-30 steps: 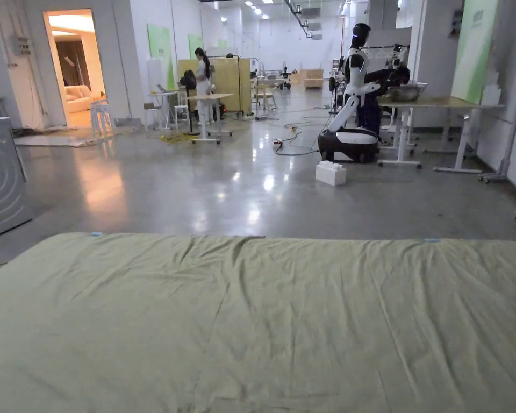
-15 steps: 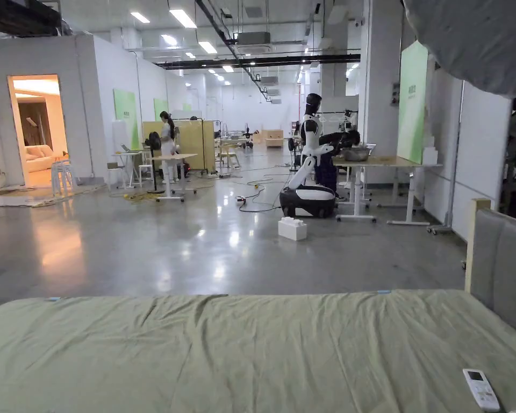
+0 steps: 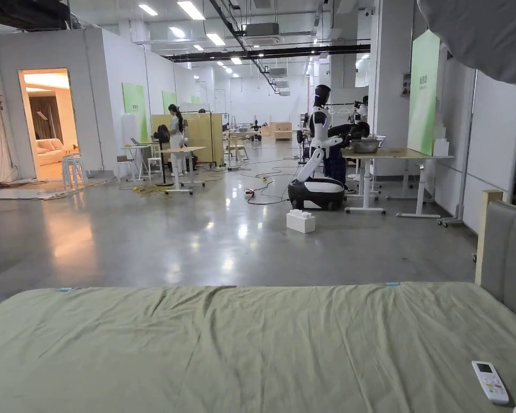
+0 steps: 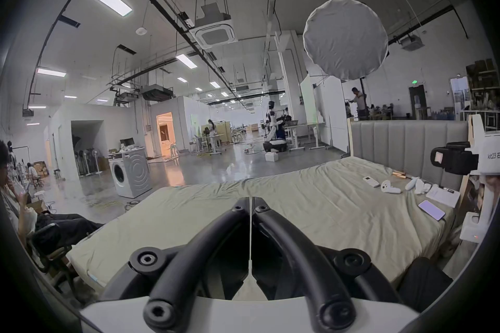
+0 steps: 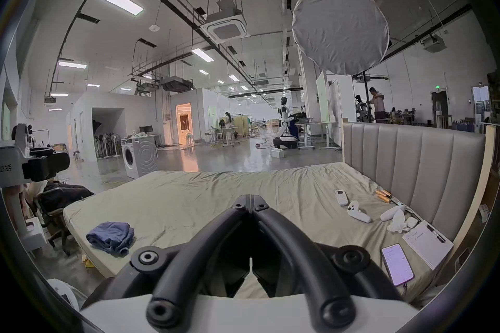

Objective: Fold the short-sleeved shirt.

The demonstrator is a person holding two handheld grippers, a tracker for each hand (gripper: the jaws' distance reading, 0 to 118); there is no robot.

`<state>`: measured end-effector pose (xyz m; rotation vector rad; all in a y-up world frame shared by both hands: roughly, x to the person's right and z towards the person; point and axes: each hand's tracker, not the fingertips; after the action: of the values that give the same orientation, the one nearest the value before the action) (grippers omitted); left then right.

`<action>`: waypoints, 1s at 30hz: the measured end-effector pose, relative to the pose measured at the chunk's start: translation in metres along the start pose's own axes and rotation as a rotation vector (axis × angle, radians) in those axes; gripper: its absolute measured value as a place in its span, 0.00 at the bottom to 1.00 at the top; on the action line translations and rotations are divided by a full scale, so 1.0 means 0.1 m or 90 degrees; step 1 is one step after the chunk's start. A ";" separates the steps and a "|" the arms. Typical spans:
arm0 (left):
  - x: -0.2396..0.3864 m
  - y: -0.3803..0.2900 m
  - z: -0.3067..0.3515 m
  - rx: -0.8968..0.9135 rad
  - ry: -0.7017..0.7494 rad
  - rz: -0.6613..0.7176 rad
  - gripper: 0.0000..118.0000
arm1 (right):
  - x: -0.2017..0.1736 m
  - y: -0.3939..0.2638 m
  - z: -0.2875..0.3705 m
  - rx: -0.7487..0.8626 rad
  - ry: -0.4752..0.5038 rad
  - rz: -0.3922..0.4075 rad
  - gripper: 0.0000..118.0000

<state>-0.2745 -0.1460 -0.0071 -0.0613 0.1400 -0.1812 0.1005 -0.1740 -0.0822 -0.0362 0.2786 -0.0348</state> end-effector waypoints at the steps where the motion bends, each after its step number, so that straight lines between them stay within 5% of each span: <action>1: -0.01 0.02 -0.04 -0.006 -0.015 0.000 0.01 | -0.01 0.01 -0.01 -0.002 -0.003 -0.001 0.00; 7: 0.00 0.11 -0.06 0.004 -0.016 0.011 0.04 | 0.00 0.08 -0.05 -0.010 0.012 0.009 0.04; 8: -0.02 0.12 -0.07 0.007 -0.033 0.036 0.14 | 0.00 0.11 -0.05 -0.006 0.026 0.015 0.14; 10: -0.06 0.08 -0.11 0.014 -0.075 0.073 0.52 | -0.01 0.13 -0.07 -0.009 0.039 0.017 0.53; 11: -0.04 0.06 -0.13 0.004 -0.085 0.086 0.63 | -0.03 0.12 -0.09 -0.013 0.042 0.020 0.65; 15: 0.01 -0.06 -0.17 -0.015 -0.071 0.078 0.74 | -0.10 0.03 -0.13 -0.023 0.042 0.034 0.77; 18: 0.06 -0.11 -0.22 -0.033 -0.078 0.073 1.00 | -0.14 -0.06 -0.19 -0.045 0.025 0.034 1.00; 30: 0.05 -0.01 -0.24 -0.004 -0.039 0.074 1.00 | -0.15 -0.05 -0.18 -0.012 0.001 0.040 1.00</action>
<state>-0.2731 -0.1490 -0.0315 -0.0646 0.0836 -0.0621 0.0809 -0.1787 -0.0951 -0.0454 0.2818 0.0307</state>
